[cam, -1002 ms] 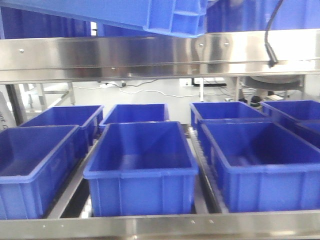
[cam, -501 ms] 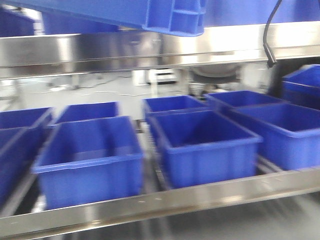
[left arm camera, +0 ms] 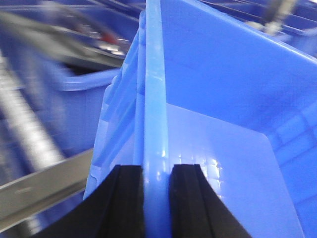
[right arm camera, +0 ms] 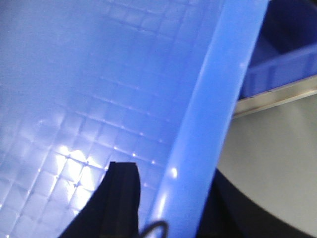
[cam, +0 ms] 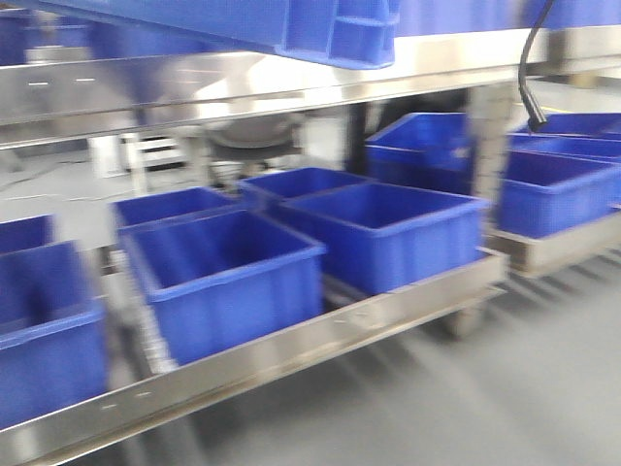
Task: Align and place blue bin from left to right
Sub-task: 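Drive the base away from the rack holding the bin in both grippers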
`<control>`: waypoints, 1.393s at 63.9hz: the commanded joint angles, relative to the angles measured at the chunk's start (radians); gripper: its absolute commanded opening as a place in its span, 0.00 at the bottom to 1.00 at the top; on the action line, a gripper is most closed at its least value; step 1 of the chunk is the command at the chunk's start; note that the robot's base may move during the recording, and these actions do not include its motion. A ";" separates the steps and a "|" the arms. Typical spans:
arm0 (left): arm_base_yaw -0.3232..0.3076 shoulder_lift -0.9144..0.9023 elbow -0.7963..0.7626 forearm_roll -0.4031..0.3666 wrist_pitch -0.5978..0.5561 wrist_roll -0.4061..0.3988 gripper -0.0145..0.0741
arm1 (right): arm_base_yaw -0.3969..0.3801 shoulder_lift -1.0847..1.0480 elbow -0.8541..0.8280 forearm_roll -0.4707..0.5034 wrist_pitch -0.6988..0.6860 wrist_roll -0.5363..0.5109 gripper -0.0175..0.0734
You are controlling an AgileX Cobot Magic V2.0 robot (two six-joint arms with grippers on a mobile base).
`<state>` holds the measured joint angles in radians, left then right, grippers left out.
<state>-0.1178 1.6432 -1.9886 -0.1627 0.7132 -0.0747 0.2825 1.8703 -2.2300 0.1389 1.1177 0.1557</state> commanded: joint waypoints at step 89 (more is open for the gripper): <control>-0.019 -0.031 -0.021 -0.087 -0.104 -0.009 0.04 | 0.014 -0.017 -0.014 0.059 -0.102 0.011 0.01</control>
<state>-0.1178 1.6432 -1.9886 -0.1627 0.7116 -0.0768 0.2825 1.8703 -2.2300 0.1370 1.1196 0.1557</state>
